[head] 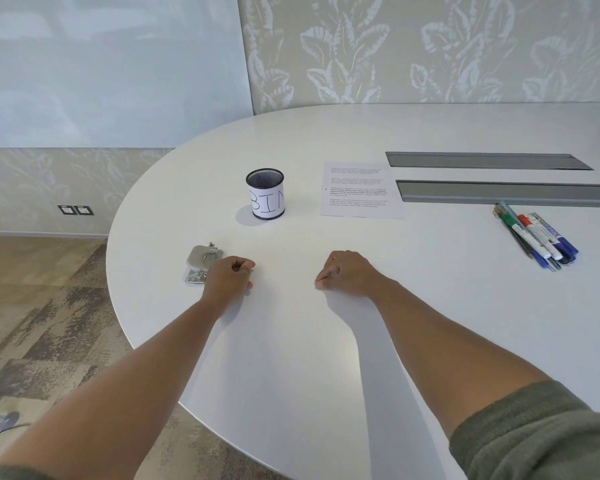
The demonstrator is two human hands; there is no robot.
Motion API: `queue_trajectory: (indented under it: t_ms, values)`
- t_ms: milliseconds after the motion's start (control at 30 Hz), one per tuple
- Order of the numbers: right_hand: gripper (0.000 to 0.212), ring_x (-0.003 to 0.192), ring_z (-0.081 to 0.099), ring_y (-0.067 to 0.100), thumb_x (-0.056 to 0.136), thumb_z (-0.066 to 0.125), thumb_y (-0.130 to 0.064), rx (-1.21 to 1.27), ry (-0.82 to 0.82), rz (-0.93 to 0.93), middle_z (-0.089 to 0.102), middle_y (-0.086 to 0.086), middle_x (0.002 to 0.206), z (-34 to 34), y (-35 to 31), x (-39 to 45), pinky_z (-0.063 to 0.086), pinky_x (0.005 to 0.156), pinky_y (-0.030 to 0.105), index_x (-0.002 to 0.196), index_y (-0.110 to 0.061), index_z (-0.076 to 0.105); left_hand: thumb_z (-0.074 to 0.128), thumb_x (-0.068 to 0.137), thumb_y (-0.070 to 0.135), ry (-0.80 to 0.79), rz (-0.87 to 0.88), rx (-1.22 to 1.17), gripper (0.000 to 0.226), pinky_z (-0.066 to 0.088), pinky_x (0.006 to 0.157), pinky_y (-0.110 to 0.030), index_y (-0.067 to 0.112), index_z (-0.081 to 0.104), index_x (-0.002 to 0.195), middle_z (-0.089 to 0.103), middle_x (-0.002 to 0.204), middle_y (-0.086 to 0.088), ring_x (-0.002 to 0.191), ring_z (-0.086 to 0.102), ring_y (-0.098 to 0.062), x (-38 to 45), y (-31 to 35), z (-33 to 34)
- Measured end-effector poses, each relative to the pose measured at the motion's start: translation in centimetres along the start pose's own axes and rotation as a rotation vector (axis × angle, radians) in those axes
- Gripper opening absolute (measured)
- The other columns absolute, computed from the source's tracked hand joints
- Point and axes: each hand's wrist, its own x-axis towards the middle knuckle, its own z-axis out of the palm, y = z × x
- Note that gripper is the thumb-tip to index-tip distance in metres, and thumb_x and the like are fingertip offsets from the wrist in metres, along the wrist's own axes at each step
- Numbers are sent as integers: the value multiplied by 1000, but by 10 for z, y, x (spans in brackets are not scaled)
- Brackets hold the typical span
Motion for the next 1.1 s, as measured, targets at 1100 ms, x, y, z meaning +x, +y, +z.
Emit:
queue_trajectory:
  t_ms: [1100]
  values:
    - [9, 99, 46, 19, 93, 42, -11, -408, -21, -78, 49, 1, 108, 27, -3, 0, 41, 84, 32, 96, -19, 47, 58, 86, 37, 54, 158, 378, 14, 43, 69, -26, 36, 68, 95, 67, 88, 19, 83, 61, -8, -18, 6, 19]
